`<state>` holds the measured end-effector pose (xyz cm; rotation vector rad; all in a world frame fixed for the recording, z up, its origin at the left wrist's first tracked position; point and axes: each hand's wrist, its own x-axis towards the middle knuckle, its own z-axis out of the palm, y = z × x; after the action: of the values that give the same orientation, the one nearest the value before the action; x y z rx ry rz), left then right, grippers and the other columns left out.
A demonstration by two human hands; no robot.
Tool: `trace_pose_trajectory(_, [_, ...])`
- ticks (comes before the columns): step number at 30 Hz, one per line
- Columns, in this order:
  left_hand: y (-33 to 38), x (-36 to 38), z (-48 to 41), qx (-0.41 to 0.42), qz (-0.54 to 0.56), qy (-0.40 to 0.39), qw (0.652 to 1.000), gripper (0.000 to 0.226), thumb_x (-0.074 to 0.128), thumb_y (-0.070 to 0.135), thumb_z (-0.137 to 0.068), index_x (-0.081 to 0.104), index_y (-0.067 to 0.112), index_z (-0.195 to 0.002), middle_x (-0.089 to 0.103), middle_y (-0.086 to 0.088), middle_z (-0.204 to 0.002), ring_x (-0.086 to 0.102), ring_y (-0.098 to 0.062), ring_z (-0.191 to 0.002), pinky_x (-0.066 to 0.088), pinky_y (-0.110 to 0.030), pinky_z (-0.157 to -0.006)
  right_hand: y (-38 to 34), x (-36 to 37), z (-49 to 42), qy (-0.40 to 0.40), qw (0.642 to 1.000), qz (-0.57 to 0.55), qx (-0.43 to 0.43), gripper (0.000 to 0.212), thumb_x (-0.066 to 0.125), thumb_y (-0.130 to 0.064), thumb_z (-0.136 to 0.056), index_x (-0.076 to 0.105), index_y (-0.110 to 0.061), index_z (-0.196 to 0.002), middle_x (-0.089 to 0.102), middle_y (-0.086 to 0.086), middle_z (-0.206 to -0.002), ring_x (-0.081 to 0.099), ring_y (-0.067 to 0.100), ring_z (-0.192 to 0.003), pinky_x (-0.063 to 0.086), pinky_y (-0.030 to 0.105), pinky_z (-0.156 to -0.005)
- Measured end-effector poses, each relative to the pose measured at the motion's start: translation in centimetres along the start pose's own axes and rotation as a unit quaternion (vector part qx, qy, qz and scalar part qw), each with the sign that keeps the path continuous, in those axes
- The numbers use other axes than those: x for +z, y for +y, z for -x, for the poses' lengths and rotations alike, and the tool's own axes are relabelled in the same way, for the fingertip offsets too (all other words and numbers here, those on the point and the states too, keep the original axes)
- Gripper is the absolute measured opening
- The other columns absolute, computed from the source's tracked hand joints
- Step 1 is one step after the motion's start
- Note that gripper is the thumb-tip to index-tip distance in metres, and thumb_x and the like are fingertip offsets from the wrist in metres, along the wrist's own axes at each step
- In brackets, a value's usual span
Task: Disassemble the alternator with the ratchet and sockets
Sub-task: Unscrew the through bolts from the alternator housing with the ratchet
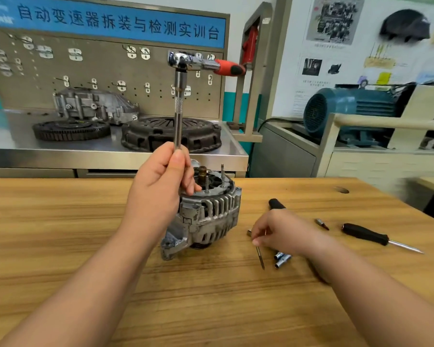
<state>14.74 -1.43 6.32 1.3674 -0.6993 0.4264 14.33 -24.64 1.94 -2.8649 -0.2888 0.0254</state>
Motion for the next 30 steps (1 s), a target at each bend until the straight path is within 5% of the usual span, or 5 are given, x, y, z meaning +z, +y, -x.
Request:
trace_pose_trajectory(10, [0.2,-0.2,0.4,0.007,-0.019,0.003,1.000,0.024,0.042,0.045,-0.087,0.056,0.031,-0.075,0.047,0.011,-0.059,0.049,-0.010,-0.057,0.051,-0.032,-0.067,1.4,2.4,-0.2,-0.023,0.998,0.050,-0.025,0.014,0.066,-0.031,-0.090,0.073,-0.026,-0.101,0.063,-0.014,-0.097,0.054,0.005,-0.091,0.045,0.021,-0.084])
trace_pose_trajectory(19, [0.5,-0.5,0.3,0.024,-0.024,0.019,0.999,0.022,0.040,0.039,-0.091,0.056,0.031,-0.077,0.048,0.011,-0.060,0.049,-0.012,-0.059,0.048,-0.035,-0.071,-0.6,-1.1,-1.2,0.150,0.955,-0.254,-0.028,0.041,0.056,-0.023,-0.097,0.049,-0.029,-0.137,0.058,-0.017,-0.120,0.056,-0.002,-0.105,0.050,0.027,-0.093])
trace_pose_trajectory(24, [0.5,-0.6,0.1,0.034,-0.025,0.019,0.999,0.028,0.037,0.026,-0.094,0.057,0.037,-0.078,0.050,0.010,-0.060,0.050,-0.012,-0.061,0.046,-0.027,-0.069,-2.1,-1.1,-1.3,0.155,0.952,-0.257,-0.065,0.040,0.060,-0.017,-0.094,0.053,-0.050,-0.116,0.059,-0.030,-0.109,0.058,-0.007,-0.101,0.048,0.020,-0.087])
trace_pose_trajectory(30, [0.3,-0.3,0.3,0.039,-0.036,-0.008,0.999,0.028,0.036,0.022,-0.094,0.056,0.039,-0.083,0.055,0.008,-0.065,0.056,-0.013,-0.067,0.046,-0.024,-0.073,-2.6,-0.1,-1.1,0.217,0.943,-0.247,-0.042,0.027,0.070,-0.022,-0.087,0.067,-0.025,-0.114,0.068,-0.016,-0.101,0.061,-0.004,-0.090,0.053,0.027,-0.084])
